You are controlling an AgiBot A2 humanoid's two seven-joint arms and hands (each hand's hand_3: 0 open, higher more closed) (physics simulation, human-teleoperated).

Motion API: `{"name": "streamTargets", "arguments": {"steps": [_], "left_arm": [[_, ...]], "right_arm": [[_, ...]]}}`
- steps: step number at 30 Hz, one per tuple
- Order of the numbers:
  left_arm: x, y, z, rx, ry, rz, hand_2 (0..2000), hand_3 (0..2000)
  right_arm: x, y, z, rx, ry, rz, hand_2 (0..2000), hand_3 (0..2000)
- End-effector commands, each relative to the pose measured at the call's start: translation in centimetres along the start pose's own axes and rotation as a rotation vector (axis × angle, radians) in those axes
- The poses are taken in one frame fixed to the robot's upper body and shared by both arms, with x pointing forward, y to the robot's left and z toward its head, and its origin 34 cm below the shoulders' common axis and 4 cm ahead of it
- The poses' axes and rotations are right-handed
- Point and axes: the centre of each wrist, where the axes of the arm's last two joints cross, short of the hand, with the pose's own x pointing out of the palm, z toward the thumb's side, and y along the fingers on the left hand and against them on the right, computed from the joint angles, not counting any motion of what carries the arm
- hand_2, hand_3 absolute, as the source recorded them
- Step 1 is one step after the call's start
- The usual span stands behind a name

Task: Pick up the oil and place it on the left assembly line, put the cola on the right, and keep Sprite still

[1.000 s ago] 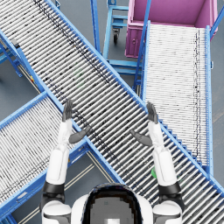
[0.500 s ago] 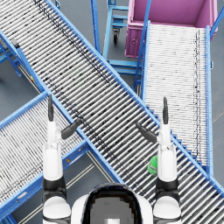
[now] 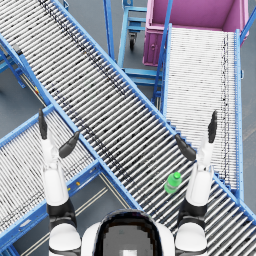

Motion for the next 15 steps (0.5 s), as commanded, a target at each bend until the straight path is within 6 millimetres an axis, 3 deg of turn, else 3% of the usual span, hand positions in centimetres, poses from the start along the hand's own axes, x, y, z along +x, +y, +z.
{"name": "streamTargets", "arguments": {"steps": [1,15], "left_arm": [[-0.03,-0.07,0.0,-0.001,0.0,0.002,0,0],[-0.13,0.06,0.31,0.013,-0.002,0.009,0,0]], "right_arm": [[-0.11,0.03,-0.03,0.002,0.001,-0.004,0,0],[0.26,-0.24,0.14,-0.008,-0.004,0.009,0,0]]}}
